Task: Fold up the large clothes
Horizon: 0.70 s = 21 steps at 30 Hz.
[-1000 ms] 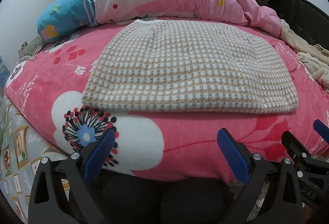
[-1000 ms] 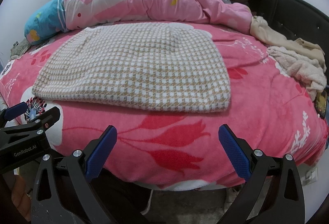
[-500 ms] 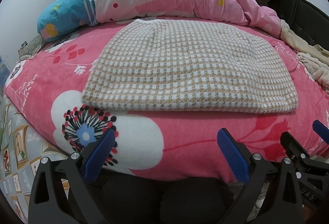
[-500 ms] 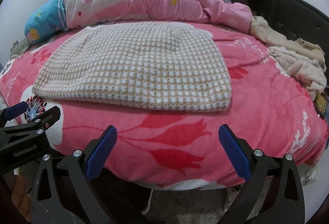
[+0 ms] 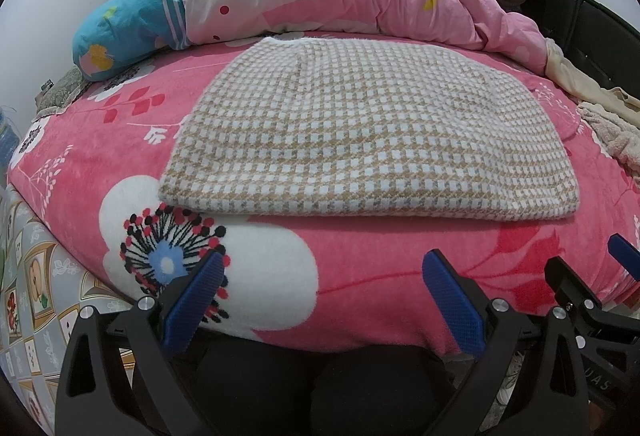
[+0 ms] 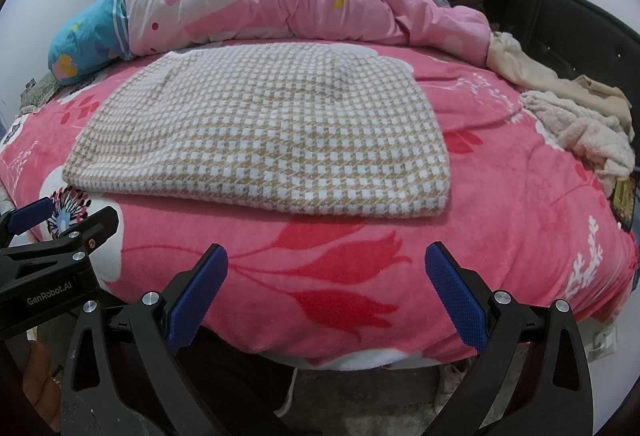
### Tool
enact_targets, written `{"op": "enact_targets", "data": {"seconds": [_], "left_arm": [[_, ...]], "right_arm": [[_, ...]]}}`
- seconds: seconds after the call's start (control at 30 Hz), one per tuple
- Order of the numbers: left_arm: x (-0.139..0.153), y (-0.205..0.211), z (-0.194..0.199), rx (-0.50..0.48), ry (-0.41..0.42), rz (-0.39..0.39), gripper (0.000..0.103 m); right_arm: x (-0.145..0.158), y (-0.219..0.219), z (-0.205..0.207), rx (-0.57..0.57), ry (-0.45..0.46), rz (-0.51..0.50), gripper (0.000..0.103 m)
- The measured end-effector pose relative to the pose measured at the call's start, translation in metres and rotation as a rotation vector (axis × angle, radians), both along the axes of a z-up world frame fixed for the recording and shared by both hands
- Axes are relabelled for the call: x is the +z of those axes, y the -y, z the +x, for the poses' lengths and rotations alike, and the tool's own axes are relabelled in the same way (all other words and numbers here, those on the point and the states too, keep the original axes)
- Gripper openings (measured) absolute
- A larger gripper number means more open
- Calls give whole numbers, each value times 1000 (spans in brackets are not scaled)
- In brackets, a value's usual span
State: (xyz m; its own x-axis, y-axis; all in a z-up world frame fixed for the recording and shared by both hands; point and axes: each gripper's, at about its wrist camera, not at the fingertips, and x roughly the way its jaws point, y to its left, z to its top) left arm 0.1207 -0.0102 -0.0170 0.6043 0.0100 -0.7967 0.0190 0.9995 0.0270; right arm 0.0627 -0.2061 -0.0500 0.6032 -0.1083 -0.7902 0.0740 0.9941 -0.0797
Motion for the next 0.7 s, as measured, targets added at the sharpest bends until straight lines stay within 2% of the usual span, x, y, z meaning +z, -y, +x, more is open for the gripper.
{"op": "enact_targets", "data": {"seconds": [0.7], "left_arm": [[2,-2,-1,-3,2,-6,98]], "right_arm": [[2,-5,1,10,3,-8,96]]}}
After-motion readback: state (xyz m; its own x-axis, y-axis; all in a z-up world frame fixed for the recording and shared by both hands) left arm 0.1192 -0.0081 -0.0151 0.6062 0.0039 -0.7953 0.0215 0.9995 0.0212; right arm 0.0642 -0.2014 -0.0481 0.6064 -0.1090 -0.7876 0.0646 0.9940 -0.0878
